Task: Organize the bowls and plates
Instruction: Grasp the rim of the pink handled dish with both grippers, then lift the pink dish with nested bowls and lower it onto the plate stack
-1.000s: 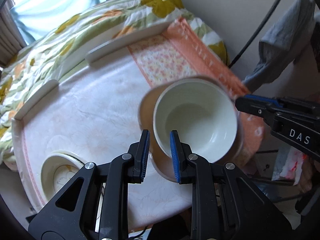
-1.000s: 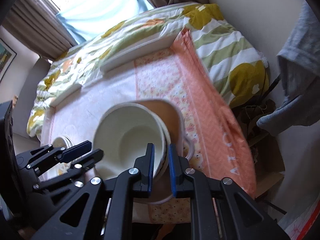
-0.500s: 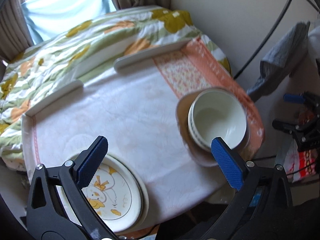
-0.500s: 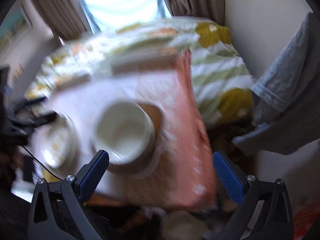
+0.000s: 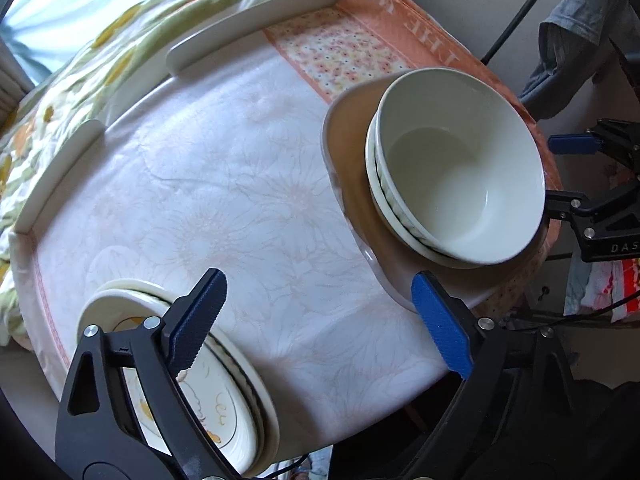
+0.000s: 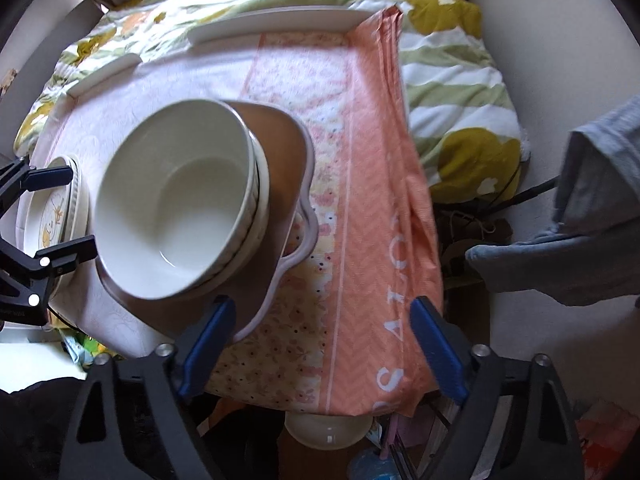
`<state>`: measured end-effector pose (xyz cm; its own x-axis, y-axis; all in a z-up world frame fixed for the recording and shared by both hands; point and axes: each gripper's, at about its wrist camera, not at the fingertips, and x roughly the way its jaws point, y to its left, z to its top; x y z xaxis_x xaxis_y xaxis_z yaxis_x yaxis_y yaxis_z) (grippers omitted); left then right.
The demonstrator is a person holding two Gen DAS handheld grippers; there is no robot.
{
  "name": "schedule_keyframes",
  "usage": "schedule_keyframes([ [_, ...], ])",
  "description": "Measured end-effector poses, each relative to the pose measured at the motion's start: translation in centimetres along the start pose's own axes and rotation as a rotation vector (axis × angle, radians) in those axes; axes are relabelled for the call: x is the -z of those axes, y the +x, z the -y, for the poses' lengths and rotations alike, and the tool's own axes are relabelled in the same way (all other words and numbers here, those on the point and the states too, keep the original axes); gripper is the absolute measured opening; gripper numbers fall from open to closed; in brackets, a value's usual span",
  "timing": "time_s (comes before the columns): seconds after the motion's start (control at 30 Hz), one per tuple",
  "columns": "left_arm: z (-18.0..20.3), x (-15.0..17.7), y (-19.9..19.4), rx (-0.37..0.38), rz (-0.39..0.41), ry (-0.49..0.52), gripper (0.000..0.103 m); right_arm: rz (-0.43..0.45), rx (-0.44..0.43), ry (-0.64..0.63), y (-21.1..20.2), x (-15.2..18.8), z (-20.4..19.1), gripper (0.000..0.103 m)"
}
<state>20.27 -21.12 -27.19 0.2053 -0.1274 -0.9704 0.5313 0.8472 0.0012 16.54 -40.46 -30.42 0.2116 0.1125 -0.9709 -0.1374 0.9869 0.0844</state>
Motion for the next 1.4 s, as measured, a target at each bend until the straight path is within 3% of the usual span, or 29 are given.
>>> schedule_keyframes([
  [0.17,0.4,-0.9,1.7,0.018,-0.031,0.023,0.081,-0.023,-0.021,-0.036,1.3,-0.8,-0.5,0.058],
  [0.43,1.0,-1.7,3.7,0.038,-0.061,0.045,0.064,-0.052,-0.048,-0.063,3.2,-1.8,-1.4,0.039],
  [0.57,1.4,-2.2,4.8,0.067,-0.070,0.052,0.040,-0.057,-0.095,-0.074,4.2,-1.7,-1.7,0.028],
  [0.73,2.6,-2.5,5.3,0.094,-0.071,0.077,0.021,-0.029,-0.116,-0.096,4.4,-1.5,-2.2,0.020],
  [0.77,2.8,-2.5,5.3,0.103,-0.064,0.083,0.012,-0.040,-0.142,-0.088,4.3,-1.4,-2.2,0.018],
  [0.83,3.3,-2.5,5.1,0.072,-0.045,0.098,0.012,-0.027,-0.163,-0.095,4.2,-1.2,-2.5,0.013],
  [1.13,4.3,-2.4,3.3,0.008,0.019,0.100,0.012,0.023,-0.151,-0.109,3.5,-0.4,-2.5,0.013],
  [1.4,3.7,-1.2,0.2,-0.017,0.077,0.016,0.012,0.074,-0.126,-0.185,0.8,-1.0,-2.8,0.013],
])
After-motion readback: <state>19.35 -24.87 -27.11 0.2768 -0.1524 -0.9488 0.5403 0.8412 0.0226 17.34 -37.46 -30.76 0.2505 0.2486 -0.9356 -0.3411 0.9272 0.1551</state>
